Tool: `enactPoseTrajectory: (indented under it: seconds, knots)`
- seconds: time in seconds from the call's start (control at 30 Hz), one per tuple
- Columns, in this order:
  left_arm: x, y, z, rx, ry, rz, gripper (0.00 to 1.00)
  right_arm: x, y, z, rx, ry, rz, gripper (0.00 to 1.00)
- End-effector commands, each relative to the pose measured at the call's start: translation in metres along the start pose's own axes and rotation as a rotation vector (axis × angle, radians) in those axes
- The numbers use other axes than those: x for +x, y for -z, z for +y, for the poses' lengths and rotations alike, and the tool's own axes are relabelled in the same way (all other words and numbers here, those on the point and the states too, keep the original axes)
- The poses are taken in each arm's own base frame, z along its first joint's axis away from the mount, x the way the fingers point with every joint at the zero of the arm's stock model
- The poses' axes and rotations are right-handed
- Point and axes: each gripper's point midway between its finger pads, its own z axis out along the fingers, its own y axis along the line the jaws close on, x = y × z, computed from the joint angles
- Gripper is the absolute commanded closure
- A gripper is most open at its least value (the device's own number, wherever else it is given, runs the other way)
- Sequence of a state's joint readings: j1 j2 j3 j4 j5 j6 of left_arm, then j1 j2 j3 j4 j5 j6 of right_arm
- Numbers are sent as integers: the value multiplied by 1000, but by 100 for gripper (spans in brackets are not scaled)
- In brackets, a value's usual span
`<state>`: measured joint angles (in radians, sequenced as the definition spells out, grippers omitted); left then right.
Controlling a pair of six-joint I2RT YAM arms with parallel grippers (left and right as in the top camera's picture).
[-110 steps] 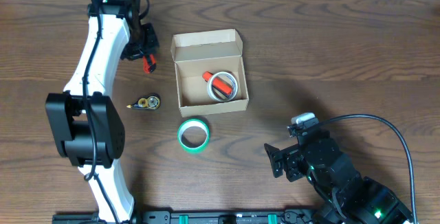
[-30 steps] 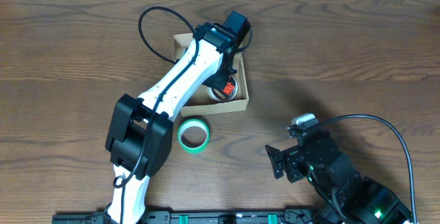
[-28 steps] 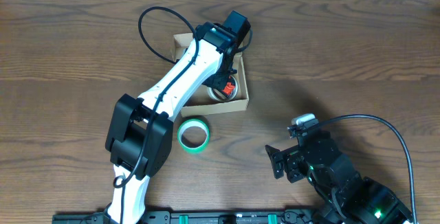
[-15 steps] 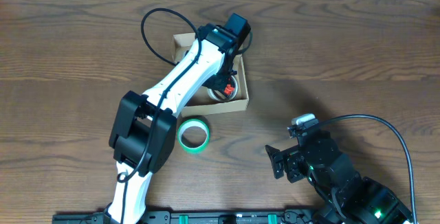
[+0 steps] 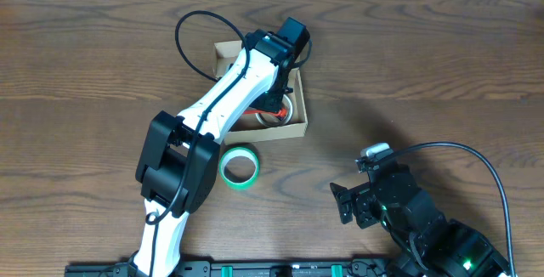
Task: Pack container
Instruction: 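Carry the red box cutter into the box and release it, then move the left gripper down over the tape-correction roller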
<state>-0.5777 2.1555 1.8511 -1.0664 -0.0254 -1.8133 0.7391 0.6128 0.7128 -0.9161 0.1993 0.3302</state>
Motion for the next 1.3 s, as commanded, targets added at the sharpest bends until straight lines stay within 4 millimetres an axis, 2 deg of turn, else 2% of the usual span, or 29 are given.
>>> enactPoseTrajectory:
  seconds: [0.0, 0.07, 0.17, 0.23, 0.27, 0.3, 0.53, 0.67, 0.8, 0.93, 1.07, 1.2, 1.27]
  knots:
    - [-1, 3, -3, 6, 10, 1, 50, 0, 0, -1, 7, -9, -6, 1]
    - [-1, 10, -4, 22, -1, 5, 48, 0, 0, -1, 7, -9, -6, 1]
    - [-1, 28, -9, 62, -30, 10, 39, 0, 0, -1, 7, -8, -6, 1]
    - [-3, 46, -12, 101, -55, 1, 21, 0, 0, -1, 7, -9, -6, 1]
    - [-5, 53, -13, 117, -68, -6, 9, 0, 0, -1, 7, -9, -6, 1]
    - [-7, 63, -15, 138, -90, -12, 2, 0, 0, -1, 7, -8, -6, 1]
    - [-31, 124, -7, 219, -131, -76, 4, 0, 0, -1, 7, -8, -6, 1]
    - [-61, 154, 6, 232, -144, -174, 4, 0, 0, -1, 7, -9, -6, 1]
    - [-93, 169, 27, 183, -92, -224, 4, 0, 0, -1, 7, -9, -6, 1]
    - [-129, 165, 41, 127, 1, -245, 4, 0, 0, -1, 7, -8, -6, 1]
    - [-152, 141, 59, 53, 124, -212, 4, 0, 0, -1, 7, -8, -6, 1]
    - [-163, 113, 85, -38, 263, -174, 4, 0, 0, -1, 7, -9, -6, 1]
    - [-166, 99, 91, -54, 285, -154, 4, 0, 0, -1, 7, -9, -6, 1]
